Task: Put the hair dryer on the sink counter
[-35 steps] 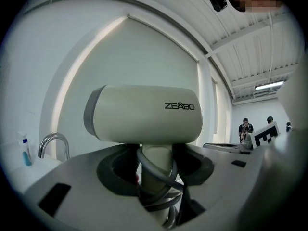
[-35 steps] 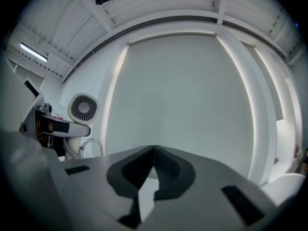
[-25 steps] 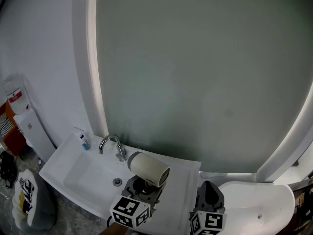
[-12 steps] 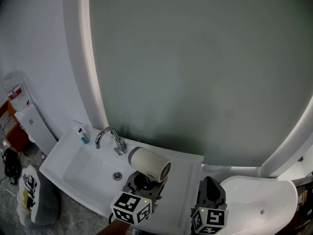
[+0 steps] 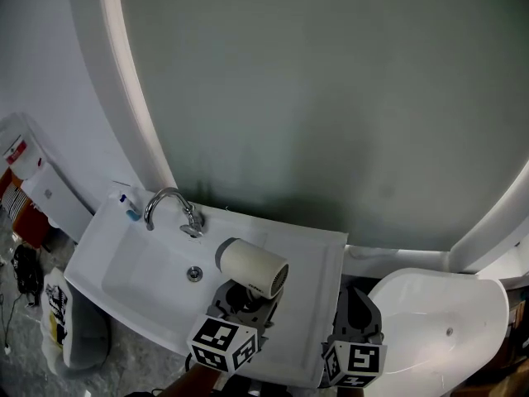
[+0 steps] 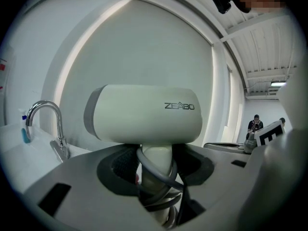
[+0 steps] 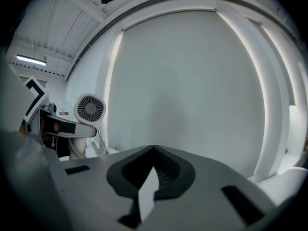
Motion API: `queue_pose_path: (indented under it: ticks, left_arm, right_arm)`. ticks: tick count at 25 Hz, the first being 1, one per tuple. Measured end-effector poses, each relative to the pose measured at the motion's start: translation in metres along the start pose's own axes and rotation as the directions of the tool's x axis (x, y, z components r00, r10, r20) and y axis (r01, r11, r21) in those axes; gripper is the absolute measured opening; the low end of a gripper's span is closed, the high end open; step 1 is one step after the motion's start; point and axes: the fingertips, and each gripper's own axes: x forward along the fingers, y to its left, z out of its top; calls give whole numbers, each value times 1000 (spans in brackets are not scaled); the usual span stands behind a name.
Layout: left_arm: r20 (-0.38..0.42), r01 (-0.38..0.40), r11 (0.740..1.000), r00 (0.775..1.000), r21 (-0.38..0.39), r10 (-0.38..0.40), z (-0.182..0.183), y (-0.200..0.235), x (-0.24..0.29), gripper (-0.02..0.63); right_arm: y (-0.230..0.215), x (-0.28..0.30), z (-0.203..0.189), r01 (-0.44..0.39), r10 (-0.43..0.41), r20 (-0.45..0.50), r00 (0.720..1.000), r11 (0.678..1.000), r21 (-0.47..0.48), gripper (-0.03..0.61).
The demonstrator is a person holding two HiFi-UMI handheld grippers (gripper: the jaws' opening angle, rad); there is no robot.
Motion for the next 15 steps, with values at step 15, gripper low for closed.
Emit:
queue_pose_path:
  ticks: [15]
  left_arm:
    - [-160, -22, 998, 987, -53, 13, -76, 6, 35, 212]
  right_arm:
    - [-15, 20, -75, -17, 24, -158, 987, 999, 51, 20]
